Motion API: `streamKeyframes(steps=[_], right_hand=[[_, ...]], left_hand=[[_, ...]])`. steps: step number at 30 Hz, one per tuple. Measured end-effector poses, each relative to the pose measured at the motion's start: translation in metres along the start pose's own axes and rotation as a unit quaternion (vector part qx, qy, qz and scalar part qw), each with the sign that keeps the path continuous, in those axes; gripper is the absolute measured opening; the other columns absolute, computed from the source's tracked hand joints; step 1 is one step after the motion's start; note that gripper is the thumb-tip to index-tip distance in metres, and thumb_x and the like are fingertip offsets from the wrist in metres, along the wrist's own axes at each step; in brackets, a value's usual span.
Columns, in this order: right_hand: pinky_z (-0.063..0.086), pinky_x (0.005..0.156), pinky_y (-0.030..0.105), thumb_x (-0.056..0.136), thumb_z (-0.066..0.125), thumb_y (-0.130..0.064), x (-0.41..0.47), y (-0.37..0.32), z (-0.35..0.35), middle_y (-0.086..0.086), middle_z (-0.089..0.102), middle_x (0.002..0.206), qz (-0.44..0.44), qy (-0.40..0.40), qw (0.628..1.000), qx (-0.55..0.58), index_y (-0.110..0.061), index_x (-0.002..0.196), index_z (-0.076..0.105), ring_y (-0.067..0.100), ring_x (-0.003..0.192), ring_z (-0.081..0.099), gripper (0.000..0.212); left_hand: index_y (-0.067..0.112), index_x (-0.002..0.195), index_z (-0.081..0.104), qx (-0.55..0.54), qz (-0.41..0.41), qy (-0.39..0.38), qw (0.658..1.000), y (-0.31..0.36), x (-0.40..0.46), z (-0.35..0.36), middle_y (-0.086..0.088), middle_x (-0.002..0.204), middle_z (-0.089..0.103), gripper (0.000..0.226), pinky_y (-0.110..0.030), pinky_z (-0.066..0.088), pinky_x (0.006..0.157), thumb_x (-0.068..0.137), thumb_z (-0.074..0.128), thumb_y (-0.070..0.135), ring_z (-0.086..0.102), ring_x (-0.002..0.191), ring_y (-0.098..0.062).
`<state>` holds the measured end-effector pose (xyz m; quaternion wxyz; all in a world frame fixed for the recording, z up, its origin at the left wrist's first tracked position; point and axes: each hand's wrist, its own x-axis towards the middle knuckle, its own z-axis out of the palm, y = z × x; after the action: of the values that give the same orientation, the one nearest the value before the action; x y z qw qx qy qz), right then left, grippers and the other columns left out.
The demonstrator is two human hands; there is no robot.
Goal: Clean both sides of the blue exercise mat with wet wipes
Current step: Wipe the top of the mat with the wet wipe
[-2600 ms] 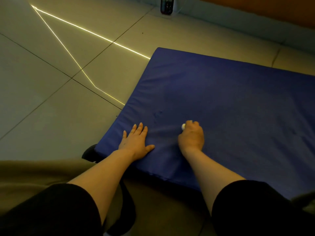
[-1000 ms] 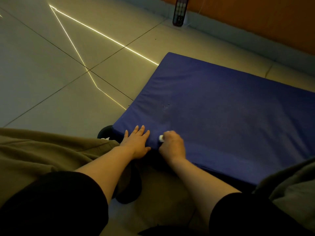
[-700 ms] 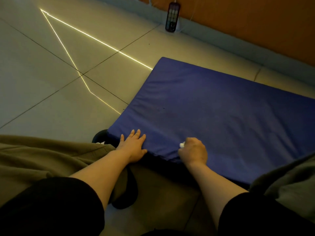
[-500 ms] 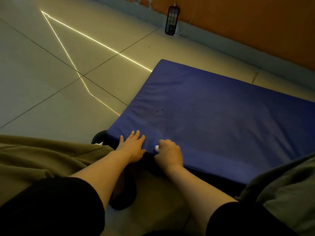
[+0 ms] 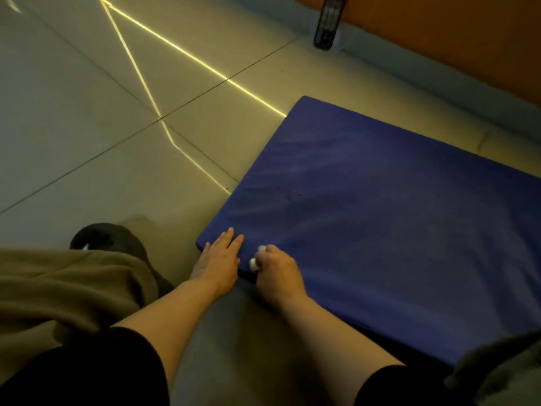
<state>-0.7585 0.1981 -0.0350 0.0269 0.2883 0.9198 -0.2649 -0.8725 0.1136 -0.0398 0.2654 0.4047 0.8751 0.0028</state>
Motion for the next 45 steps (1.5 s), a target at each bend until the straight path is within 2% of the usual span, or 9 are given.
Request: streamKeyframes(steps=[10, 16, 20, 24, 28, 34, 39, 41, 45], right_hand=[[0.044, 0.048, 0.030, 0.075, 0.062, -0.008, 0.012, 0.072, -0.009, -0.001, 0.044, 0.065, -0.081, 0.067, 0.994, 0.035, -0.011, 0.060, 0.052, 0.031, 0.056, 0.055, 0.019], [0.041, 0.051, 0.036, 0.076, 0.062, -0.003, 0.052, 0.009, 0.026, 0.012, 0.053, 0.085, -0.202, -0.026, 0.978, 0.033, -0.005, 0.075, 0.057, 0.032, 0.066, 0.051, 0.005], [0.036, 0.050, 0.034, 0.079, 0.060, -0.005, 0.067, 0.040, 0.007, 0.012, 0.050, 0.078, -0.250, -0.072, 0.966, 0.004, -0.005, 0.070, 0.053, 0.034, 0.064, 0.049, 0.011], [0.041, 0.045, 0.038, 0.083, 0.047, -0.013, 0.058, 0.086, -0.015, 0.010, 0.049, 0.074, -0.218, -0.031, 0.975, -0.018, -0.005, 0.068, 0.048, 0.031, 0.058, 0.047, 0.017], [0.029, 0.050, 0.033, 0.081, 0.055, -0.002, 0.063, 0.042, 0.004, 0.010, 0.047, 0.079, -0.174, -0.016, 0.985, 0.007, -0.007, 0.078, 0.050, 0.023, 0.061, 0.038, 0.008], [0.047, 0.059, 0.043, 0.079, 0.059, 0.000, 0.073, 0.060, -0.003, 0.012, 0.054, 0.083, -0.176, -0.037, 0.983, 0.028, -0.004, 0.076, 0.057, 0.034, 0.073, 0.054, 0.006], [0.046, 0.057, 0.035, 0.073, 0.061, 0.008, 0.079, 0.106, -0.023, 0.012, 0.056, 0.078, 0.000, 0.096, 0.995, 0.033, -0.003, 0.068, 0.057, 0.036, 0.069, 0.056, 0.013], [0.036, 0.054, 0.030, 0.072, 0.062, 0.003, 0.082, 0.070, -0.007, 0.013, 0.054, 0.075, -0.023, 0.116, 0.992, 0.030, -0.005, 0.066, 0.052, 0.034, 0.064, 0.053, 0.015], [0.046, 0.058, 0.037, 0.081, 0.058, -0.003, 0.075, 0.026, 0.021, 0.009, 0.054, 0.082, -0.127, 0.039, 0.989, 0.058, -0.006, 0.077, 0.059, 0.028, 0.069, 0.052, 0.005]], left_hand=[[0.012, 0.153, 0.009, -0.100, -0.028, 0.067, 0.992, -0.010, 0.020, 0.031, -0.007, 0.162, 0.002, 0.054, -0.023, -0.005, 0.116, 0.105, 0.032, 0.014, -0.001, 0.149, -0.020], [0.019, 0.152, 0.026, -0.136, -0.060, 0.111, 0.983, -0.017, 0.022, 0.034, -0.001, 0.160, 0.019, 0.052, -0.025, 0.022, 0.113, 0.102, 0.041, 0.017, 0.023, 0.145, -0.018], [0.026, 0.155, 0.012, -0.022, -0.031, 0.130, 0.991, -0.015, 0.025, 0.031, 0.000, 0.162, 0.006, 0.055, -0.033, 0.035, 0.099, 0.104, 0.034, 0.027, 0.035, 0.130, -0.021], [0.030, 0.154, 0.003, 0.025, -0.063, 0.117, 0.991, -0.002, 0.029, 0.028, 0.002, 0.162, -0.003, 0.054, -0.033, 0.028, 0.101, 0.105, 0.024, 0.037, 0.029, 0.130, -0.020], [0.031, 0.154, 0.005, 0.039, -0.085, 0.121, 0.988, 0.005, 0.028, 0.032, 0.002, 0.163, -0.003, 0.053, -0.034, 0.025, 0.103, 0.106, 0.026, 0.032, 0.023, 0.136, -0.022], [0.012, 0.153, 0.019, -0.088, -0.037, 0.125, 0.988, 0.002, 0.035, 0.032, -0.002, 0.162, 0.005, 0.056, -0.020, -0.003, 0.116, 0.101, 0.040, 0.006, 0.001, 0.149, -0.015], [0.015, 0.154, 0.013, -0.113, -0.082, 0.122, 0.983, 0.019, 0.038, 0.023, -0.002, 0.162, 0.006, 0.058, -0.027, 0.012, 0.117, 0.101, 0.037, 0.013, 0.006, 0.149, -0.021], [0.020, 0.155, 0.010, -0.103, -0.081, 0.127, 0.983, 0.020, 0.040, 0.023, -0.002, 0.162, 0.006, 0.061, -0.029, 0.015, 0.117, 0.101, 0.038, 0.015, 0.006, 0.149, -0.020], [0.026, 0.154, 0.014, -0.082, -0.085, 0.130, 0.984, 0.018, 0.043, 0.022, -0.001, 0.161, 0.012, 0.056, -0.032, 0.031, 0.111, 0.103, 0.038, 0.024, 0.016, 0.146, -0.018]])
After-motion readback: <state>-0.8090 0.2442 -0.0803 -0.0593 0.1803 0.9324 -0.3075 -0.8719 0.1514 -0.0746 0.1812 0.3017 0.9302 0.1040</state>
